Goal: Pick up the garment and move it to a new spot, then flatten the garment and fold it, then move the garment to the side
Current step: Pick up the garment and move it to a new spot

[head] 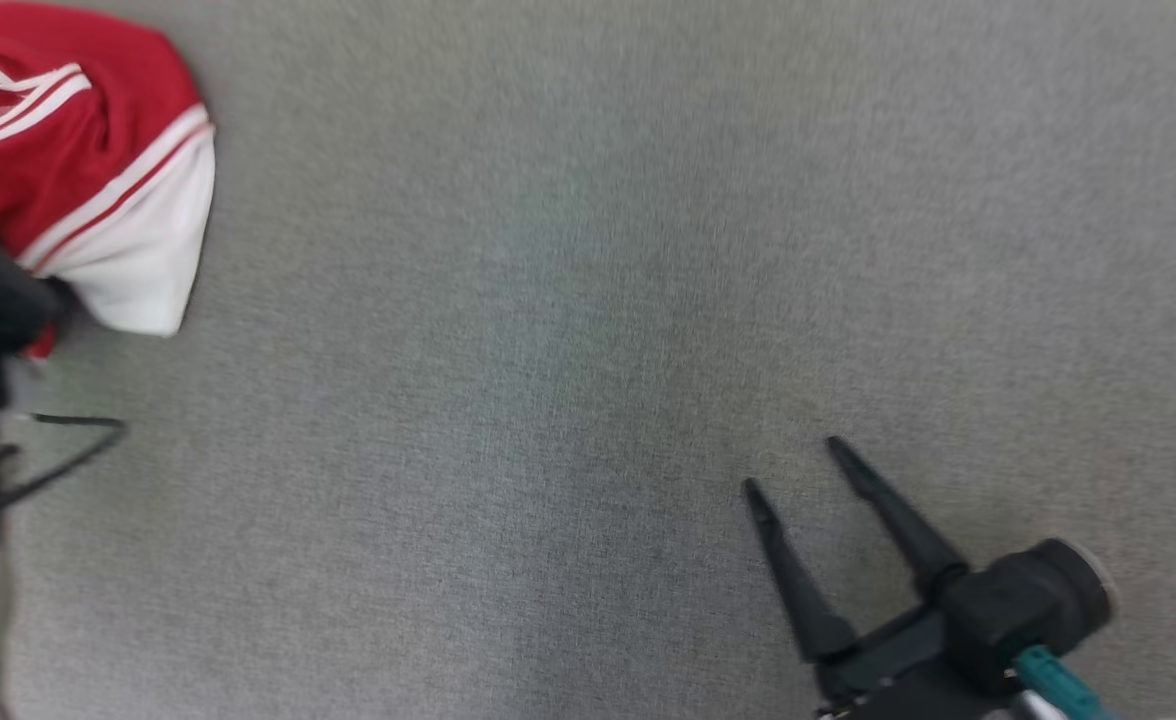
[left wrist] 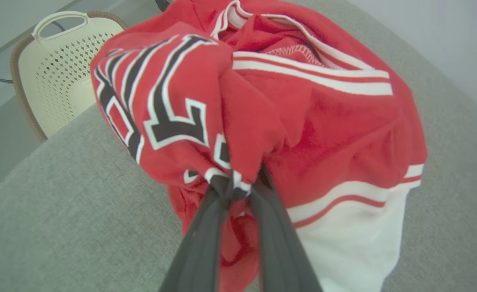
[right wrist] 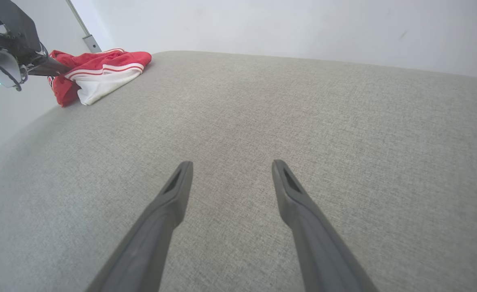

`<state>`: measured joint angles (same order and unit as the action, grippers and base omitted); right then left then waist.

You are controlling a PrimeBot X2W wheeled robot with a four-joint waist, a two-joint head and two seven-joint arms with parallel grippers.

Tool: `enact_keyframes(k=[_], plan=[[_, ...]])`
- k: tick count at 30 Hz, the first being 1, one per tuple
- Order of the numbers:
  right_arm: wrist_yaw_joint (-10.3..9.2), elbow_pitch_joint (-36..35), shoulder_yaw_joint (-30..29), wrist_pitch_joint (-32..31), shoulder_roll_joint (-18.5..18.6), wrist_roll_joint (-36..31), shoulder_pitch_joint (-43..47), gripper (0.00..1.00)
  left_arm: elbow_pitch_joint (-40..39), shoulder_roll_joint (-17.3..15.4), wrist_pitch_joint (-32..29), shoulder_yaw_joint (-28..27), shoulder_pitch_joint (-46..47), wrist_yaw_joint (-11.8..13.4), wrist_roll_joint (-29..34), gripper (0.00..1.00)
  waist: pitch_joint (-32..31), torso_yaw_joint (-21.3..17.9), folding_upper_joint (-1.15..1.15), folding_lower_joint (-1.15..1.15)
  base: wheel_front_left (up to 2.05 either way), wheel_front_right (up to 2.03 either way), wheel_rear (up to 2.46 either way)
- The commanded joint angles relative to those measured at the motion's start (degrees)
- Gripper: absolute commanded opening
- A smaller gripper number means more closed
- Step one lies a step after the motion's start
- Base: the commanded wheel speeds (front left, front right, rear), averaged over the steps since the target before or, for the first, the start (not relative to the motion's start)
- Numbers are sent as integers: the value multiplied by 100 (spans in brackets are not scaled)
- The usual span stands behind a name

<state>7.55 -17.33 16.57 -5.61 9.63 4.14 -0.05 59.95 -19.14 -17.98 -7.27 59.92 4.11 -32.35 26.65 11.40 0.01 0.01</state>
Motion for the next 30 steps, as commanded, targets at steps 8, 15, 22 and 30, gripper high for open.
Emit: enact_keyframes(k=[8,15,22,30], plan=[[-11,914,158,617,-366,113,-420,100,-726,-497,-595,137,320,-191,8,0,-1313,-74,-1,-1,0,0,0],[-11,1643,182,1022,-575,195,-751,100,-1959,-309,-1128,402,329,-537,-132,0,-2061,-213,-1,-1,0,0,0],[-11,1996,54,1155,-657,257,-648,100,-3324,148,-1642,686,-235,-771,-414,0,-2634,-710,-1,-1,0,0,0],[-11,1812,-177,952,-669,81,-568,100,-4976,895,-1832,1009,-1175,-737,-793,0,-2755,-1670,-1,-1,0,0,0]])
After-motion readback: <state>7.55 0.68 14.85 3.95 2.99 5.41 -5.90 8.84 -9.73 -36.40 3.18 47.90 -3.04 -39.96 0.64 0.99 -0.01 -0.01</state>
